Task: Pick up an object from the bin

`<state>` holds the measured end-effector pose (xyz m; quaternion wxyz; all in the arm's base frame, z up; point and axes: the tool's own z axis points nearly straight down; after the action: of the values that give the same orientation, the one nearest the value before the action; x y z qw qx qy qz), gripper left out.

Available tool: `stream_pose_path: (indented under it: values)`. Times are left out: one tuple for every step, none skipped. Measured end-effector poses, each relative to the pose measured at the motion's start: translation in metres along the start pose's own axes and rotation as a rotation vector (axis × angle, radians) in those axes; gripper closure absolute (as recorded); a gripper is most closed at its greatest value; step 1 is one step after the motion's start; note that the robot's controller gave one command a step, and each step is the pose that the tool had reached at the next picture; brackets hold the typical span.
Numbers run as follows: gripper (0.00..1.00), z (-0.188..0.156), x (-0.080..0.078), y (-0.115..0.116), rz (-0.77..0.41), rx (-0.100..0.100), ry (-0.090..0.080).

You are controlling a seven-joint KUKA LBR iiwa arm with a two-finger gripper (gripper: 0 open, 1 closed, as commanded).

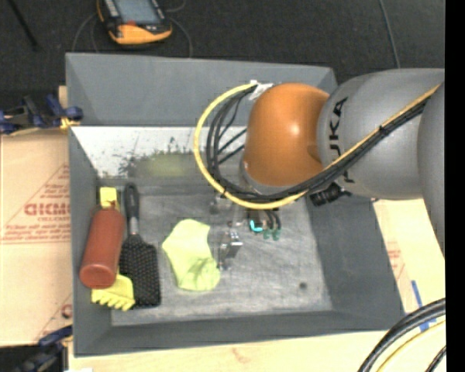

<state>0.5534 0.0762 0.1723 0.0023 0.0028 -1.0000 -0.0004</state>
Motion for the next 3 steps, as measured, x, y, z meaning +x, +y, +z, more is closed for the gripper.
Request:
stream_pose_path:
  values:
    - [0.00,-0.004,-0.002,0.000,0.002,-0.001,-0.008]
    - [0.00,0.035,0.002,0.044,-0.036,0.001,-0.015]
    - [0.00,0.072,-0.002,0.057,-0.283,-0.002,-0.008]
